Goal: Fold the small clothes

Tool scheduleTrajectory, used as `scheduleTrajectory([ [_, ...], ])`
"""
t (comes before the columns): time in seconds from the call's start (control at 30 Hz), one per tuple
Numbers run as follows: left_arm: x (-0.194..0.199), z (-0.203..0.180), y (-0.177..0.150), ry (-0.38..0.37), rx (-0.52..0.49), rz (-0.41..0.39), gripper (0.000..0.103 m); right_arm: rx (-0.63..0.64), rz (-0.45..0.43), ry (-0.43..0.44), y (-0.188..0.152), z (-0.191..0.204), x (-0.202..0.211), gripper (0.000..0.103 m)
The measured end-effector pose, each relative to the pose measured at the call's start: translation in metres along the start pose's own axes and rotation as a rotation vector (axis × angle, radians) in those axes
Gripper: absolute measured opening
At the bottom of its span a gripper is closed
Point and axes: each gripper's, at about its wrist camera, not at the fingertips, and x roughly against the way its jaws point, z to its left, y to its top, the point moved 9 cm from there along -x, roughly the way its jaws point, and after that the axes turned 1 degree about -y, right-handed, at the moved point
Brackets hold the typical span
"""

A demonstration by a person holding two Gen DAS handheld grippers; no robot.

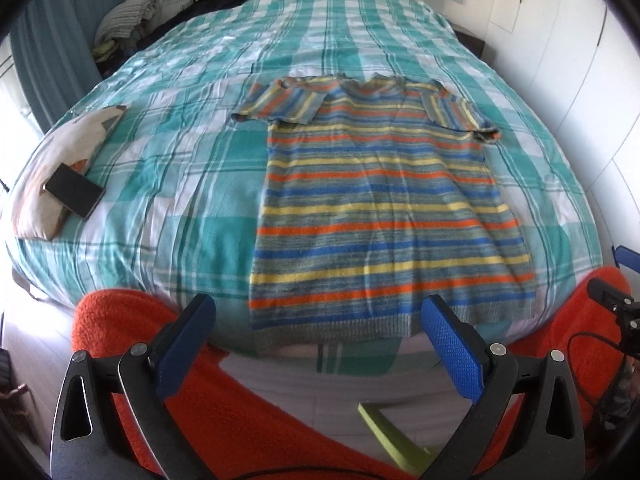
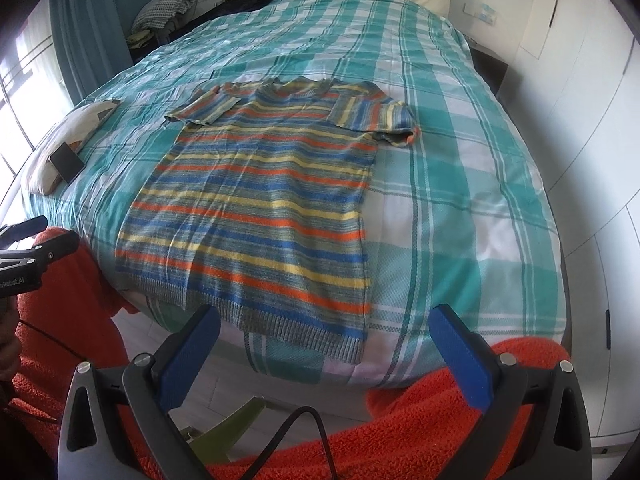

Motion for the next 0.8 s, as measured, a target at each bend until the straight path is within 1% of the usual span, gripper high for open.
scheduleTrajectory([
  [0.13,-0.009,0.005,0.0,0.015,0.01,0.024,0.103,-0.013,-0.002,-0.026,-0.003,-0.008,-0.003,0.103],
  [0.2,-0.013,0.01,-0.003,0.002,0.038,0.042,0.103,-0.024,0.004,-0.049,-0.007,-0.014,-0.007,0.103],
  [0.27,-0.016,0.01,-0.005,-0.005,0.045,0.052,0.103,-0.039,0.011,-0.062,-0.011,-0.019,-0.009,0.103],
  [0.43,-0.026,0.009,-0.011,0.007,0.03,0.076,0.103,-0.072,0.023,-0.063,-0.017,-0.023,-0.016,0.103],
  [0.53,-0.043,0.015,-0.017,0.018,0.039,0.11,0.103,-0.072,0.028,-0.064,-0.019,-0.024,-0.022,0.103],
  [0.57,-0.053,0.02,-0.02,0.024,0.045,0.133,0.103,-0.073,0.031,-0.061,-0.02,-0.024,-0.024,0.103],
  [0.63,-0.074,0.028,-0.026,0.005,0.063,0.201,0.103,-0.073,0.03,-0.02,-0.018,-0.025,-0.03,0.103],
  [0.67,-0.091,0.033,-0.032,-0.031,0.08,0.255,0.103,-0.071,0.022,0.029,-0.016,-0.026,-0.033,0.103],
  [0.7,-0.103,0.037,-0.037,-0.049,0.098,0.294,0.102,-0.065,0.031,0.11,-0.014,-0.027,-0.041,0.103],
  [0.73,-0.112,0.042,-0.042,-0.056,0.112,0.319,0.102,-0.063,0.063,0.148,-0.017,-0.028,-0.05,0.103],
  [0.8,-0.132,0.052,-0.052,-0.043,0.125,0.377,0.102,-0.087,0.211,0.234,-0.034,-0.033,-0.079,0.103],
])
